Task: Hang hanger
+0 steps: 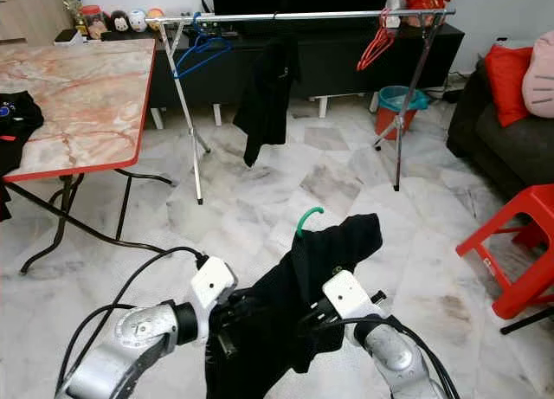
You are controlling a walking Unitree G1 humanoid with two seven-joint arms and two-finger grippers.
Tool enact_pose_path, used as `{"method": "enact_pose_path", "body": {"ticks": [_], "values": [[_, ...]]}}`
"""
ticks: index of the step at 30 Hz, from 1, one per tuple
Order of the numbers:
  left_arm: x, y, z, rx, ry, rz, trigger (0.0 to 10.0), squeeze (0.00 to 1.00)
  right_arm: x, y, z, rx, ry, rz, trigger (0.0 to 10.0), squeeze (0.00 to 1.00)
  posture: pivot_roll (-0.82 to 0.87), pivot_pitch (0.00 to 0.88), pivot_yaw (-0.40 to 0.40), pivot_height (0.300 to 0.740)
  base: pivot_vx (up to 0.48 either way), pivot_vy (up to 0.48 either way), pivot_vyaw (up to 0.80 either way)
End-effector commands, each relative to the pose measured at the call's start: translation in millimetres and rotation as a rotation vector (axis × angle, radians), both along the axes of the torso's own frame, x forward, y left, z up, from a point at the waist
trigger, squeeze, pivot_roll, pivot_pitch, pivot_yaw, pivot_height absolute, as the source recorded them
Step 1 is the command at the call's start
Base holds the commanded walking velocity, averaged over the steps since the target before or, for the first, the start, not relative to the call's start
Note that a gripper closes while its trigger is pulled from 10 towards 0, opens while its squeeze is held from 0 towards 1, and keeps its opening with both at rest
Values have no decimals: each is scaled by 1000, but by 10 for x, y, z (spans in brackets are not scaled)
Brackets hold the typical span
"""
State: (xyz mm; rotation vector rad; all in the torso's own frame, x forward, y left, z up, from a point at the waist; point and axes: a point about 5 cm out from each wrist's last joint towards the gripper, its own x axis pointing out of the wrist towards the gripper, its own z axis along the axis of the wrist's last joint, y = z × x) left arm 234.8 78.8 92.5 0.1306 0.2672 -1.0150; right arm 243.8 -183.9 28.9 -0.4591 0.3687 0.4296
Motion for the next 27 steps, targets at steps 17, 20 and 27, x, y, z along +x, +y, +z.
{"method": "enact_pose_path", "body": {"ticks": [17, 20, 27], "values": [[-106, 888, -9, 514, -133, -202, 10000, 0, 69, -34, 44, -48, 0, 28, 0, 0, 58, 0, -17, 740, 0, 0, 0], [-130, 959, 32, 530, -138, -241, 10000, 0, 71, -39, 41, -53, 5, 36, 0, 0, 62, 0, -19, 740, 0, 0, 0], [-124, 1230, 208, 548, -124, -318, 10000, 0, 84, -86, 39, -63, 18, 41, 0, 0, 71, 0, -20, 740, 0, 0, 0]]}}
